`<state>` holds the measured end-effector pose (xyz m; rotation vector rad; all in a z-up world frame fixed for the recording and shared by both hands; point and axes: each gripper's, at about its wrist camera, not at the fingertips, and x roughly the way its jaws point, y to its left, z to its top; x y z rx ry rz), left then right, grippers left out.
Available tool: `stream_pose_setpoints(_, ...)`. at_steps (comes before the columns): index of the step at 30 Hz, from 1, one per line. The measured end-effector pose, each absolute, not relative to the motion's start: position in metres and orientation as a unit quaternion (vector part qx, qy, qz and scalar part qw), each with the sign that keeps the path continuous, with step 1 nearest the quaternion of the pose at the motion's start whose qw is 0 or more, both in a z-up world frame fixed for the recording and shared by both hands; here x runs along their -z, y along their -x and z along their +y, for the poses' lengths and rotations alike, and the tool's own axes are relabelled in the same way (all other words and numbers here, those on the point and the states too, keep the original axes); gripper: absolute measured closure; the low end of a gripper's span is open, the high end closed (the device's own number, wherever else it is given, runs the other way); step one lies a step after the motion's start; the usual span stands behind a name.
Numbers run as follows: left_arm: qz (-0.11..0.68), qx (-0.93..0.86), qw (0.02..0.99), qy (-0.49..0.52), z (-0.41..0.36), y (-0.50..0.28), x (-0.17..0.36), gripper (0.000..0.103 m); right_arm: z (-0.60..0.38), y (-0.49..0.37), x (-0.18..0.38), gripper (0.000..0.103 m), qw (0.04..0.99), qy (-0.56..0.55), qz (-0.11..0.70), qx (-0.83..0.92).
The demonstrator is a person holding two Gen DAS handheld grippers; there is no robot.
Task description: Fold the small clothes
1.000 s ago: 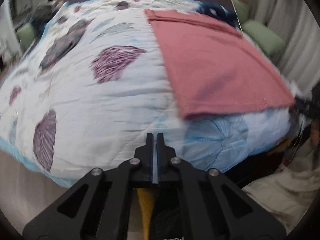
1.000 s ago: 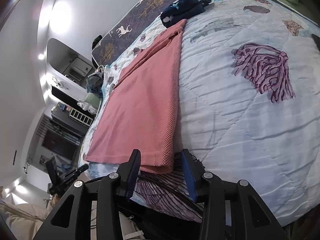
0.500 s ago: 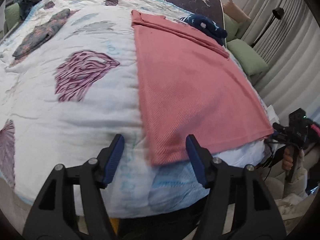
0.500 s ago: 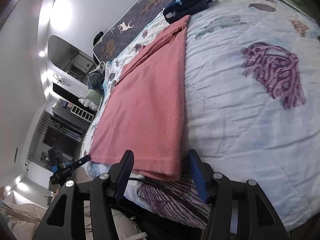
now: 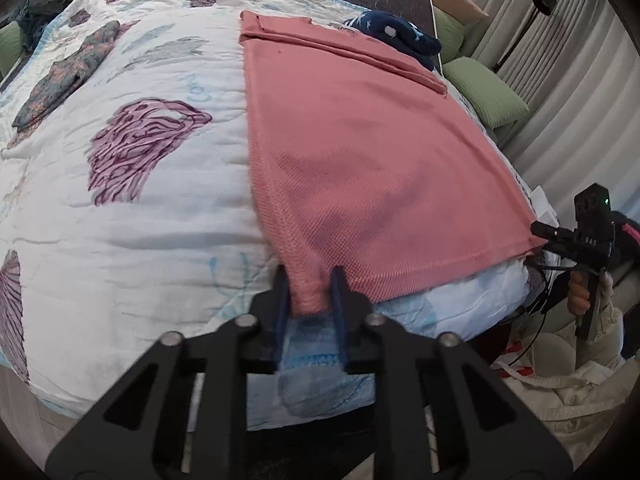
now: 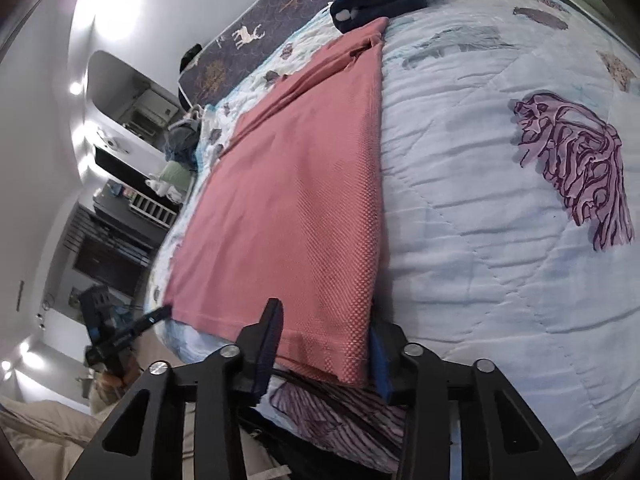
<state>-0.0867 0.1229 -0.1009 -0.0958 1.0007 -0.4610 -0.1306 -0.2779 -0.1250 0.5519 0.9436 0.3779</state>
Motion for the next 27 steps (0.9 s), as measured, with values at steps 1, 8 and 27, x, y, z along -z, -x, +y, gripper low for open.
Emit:
stream_pose_setpoints(1,0.475,0.221,0.851,0.040,0.121,0.086,0.100,0.090,-0.278,0.128,0.123,0.066,0.838,-0.259,0.446,-0.178)
stream_pose_setpoints(8,0.437,0.241,0.863,0.073,0.131,0.083,0.064,0.093,-0.275,0.131,0.107,0.098,0.838,-0.284,0.423,-0.198)
stream_pose_setpoints(27,0.334,0.226,0.913,0.061,0.129,0.016,-0.023,0.093,-0.290,0.102,0.019,0.098,0.880,-0.282,0.315,-0.216)
